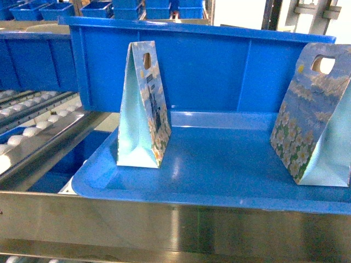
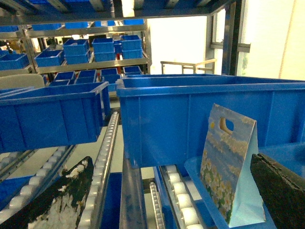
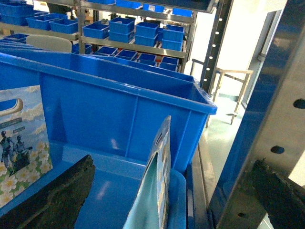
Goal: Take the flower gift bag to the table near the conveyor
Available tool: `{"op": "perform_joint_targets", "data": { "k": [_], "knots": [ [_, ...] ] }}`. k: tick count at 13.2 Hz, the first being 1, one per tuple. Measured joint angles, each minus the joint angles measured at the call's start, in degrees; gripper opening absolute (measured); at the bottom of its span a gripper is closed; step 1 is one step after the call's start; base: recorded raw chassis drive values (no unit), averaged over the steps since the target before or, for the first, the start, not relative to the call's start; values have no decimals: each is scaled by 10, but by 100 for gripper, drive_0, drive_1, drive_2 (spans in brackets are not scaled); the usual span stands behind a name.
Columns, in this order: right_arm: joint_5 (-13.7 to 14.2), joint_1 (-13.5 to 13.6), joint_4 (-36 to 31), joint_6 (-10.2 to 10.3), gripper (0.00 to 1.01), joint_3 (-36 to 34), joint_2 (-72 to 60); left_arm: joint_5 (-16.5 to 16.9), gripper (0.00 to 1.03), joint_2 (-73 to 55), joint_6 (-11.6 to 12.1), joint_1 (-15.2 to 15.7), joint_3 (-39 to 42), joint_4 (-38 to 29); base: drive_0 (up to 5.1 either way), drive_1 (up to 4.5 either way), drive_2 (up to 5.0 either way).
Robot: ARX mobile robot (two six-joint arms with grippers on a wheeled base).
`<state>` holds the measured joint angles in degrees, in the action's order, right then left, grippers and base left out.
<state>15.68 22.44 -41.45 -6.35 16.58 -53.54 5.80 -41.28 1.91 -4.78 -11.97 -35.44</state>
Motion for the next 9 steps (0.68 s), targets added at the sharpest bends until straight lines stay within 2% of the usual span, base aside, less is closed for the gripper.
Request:
{"op": "perform_joint_targets", "data": {
  "k": [5, 9],
  "knots": [
    [11, -2, -58, -8, 98, 92, -182, 0, 98, 0, 0, 0, 0, 0, 0, 0, 0],
    [19, -31, -55, -8, 98, 159, -260, 0, 98, 0, 0, 0, 0, 0, 0, 0, 0]
  ]
}}
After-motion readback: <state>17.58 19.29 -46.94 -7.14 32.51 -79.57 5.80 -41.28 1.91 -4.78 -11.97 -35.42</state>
